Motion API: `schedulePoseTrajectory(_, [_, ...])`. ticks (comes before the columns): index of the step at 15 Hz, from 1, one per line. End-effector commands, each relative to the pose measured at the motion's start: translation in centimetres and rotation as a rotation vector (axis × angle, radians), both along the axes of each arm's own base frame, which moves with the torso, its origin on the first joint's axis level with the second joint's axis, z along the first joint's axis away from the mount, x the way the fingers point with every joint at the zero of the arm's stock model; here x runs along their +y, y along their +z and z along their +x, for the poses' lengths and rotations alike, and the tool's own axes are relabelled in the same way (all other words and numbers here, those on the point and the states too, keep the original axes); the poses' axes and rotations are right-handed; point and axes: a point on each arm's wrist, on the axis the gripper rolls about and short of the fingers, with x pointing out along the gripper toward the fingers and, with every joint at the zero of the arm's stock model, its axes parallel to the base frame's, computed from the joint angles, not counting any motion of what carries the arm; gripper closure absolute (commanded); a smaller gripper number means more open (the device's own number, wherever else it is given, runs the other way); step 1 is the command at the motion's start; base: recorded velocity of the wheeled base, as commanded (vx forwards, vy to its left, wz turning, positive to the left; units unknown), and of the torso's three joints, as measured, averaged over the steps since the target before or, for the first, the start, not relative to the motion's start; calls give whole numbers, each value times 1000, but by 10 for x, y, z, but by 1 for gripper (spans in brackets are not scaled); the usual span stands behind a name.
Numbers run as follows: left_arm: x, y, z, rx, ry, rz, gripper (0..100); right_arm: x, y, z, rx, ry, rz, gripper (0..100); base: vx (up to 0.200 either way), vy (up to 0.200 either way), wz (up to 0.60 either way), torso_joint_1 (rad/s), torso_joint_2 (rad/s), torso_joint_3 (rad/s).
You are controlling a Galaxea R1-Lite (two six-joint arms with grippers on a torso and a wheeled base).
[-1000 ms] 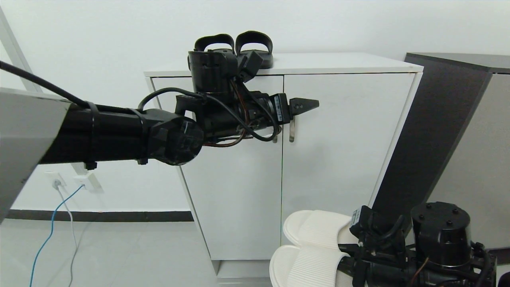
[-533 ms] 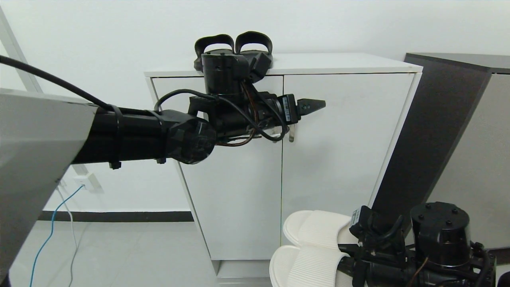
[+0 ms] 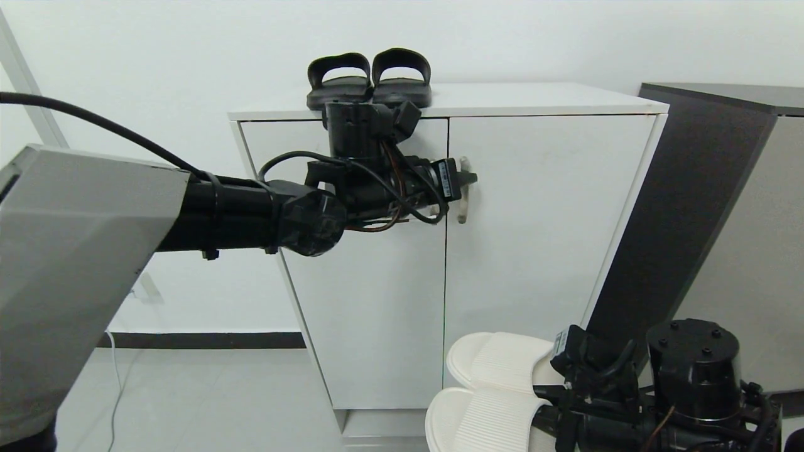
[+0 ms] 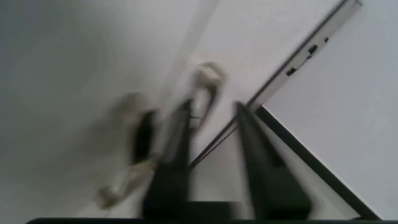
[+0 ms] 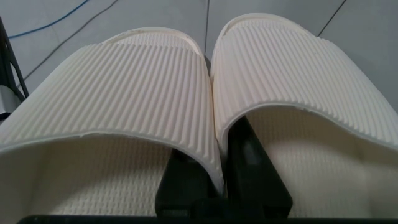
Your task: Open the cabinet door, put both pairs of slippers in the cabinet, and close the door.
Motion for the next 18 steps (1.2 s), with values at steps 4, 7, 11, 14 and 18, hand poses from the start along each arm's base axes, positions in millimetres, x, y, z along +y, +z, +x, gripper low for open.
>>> schedulePoseTrajectory(4, [6,-2,-25,27,-28,20,100,-1,-2,-5,10,20,-4,100,0,0,0,0,0,0])
schedulePoseTrajectory(7, [15,-2,-46,9,-39,9,100,0,0,-10,-5,49,15,100,0,0,0,0,0,0])
schedulePoseTrajectory(11, [37,9,-80,-6,-46,2,100,0,-2,-10,-1,49,11,100,0,0,0,0,0,0])
schedulePoseTrajectory(14, [48,13,-88,-11,-48,-7,100,1,-3,-10,0,51,8,100,0,0,0,0,0,0])
schedulePoseTrajectory(18, [52,3,-54,-43,15,-30,100,1,-3,-10,-10,54,0,100,0,0,0,0,0,0])
